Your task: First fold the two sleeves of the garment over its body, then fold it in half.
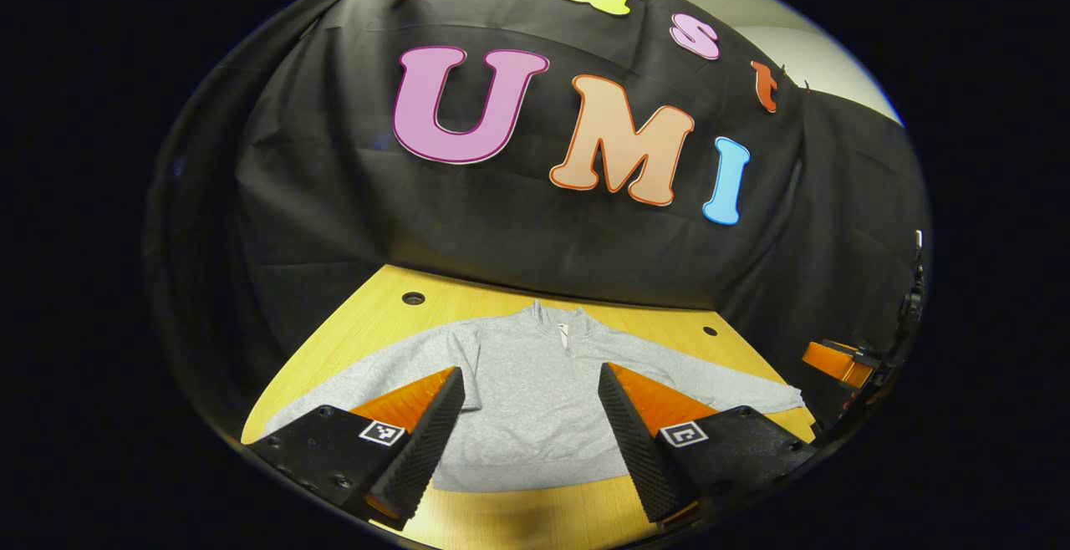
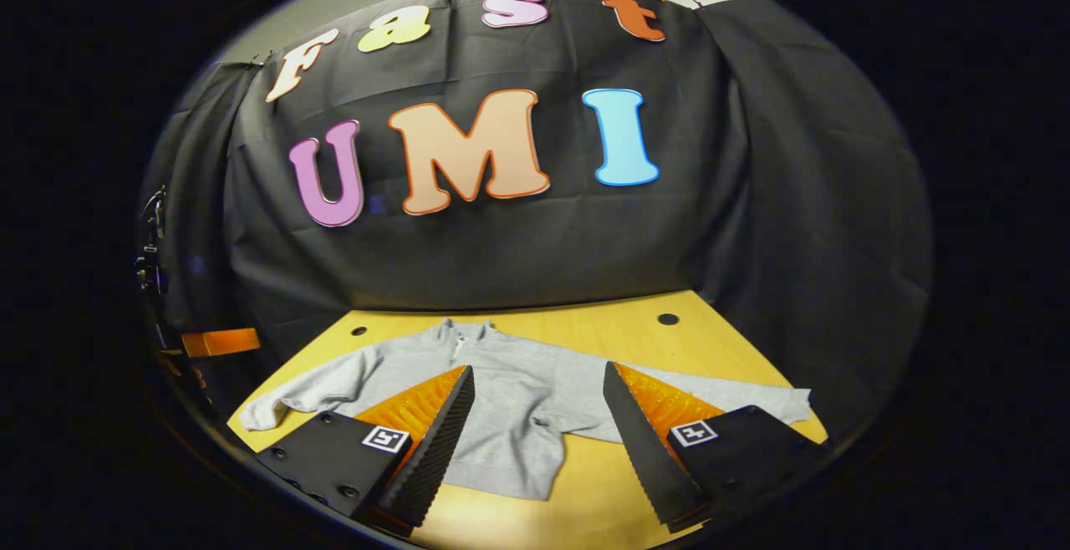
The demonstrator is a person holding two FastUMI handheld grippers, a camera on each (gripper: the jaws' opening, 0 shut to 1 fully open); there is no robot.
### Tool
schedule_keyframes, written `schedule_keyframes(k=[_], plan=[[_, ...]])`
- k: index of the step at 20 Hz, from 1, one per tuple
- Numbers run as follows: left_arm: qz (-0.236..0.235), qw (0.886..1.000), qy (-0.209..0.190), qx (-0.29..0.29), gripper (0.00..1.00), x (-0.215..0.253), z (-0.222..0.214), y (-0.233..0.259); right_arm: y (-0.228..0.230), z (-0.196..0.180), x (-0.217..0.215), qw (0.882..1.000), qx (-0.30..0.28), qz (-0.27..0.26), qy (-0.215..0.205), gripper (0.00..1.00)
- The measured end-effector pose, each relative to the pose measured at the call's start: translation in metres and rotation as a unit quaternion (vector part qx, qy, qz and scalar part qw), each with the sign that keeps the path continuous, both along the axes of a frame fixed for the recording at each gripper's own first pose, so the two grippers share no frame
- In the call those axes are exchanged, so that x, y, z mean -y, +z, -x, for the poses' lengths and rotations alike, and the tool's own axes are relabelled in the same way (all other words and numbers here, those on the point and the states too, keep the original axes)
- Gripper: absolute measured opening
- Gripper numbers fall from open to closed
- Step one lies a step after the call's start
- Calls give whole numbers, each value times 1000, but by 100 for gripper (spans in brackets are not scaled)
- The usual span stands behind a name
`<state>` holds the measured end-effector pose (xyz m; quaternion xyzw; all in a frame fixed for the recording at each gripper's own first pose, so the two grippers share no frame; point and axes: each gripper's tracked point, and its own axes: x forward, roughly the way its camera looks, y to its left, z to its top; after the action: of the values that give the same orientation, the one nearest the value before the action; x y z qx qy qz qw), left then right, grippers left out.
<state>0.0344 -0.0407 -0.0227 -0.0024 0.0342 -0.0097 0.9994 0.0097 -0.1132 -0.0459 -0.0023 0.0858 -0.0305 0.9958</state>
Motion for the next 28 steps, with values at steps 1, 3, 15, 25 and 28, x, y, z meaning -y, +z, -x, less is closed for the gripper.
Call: schedule_keyframes(k=[1,3,15,25,28], plan=[[0,1000,-1,-1,94,2,-2,0,-3,0,17,1000,-4,9,-16,97],[0,1000,-3,-3,94,5,-4,-1,-10,-1,54,998,-15,21,-51,98],[-17,1000,-4,-14,94,19,-25,-2,-49,-45,228,969,-46,13,-243,96],[-12,998,-27,-48,94,48,-44,-18,-154,-35,328,924,-138,-44,-355,100],[-9,998,-30,-56,95,53,-48,-22,-172,-30,342,912,-158,-51,-375,100]])
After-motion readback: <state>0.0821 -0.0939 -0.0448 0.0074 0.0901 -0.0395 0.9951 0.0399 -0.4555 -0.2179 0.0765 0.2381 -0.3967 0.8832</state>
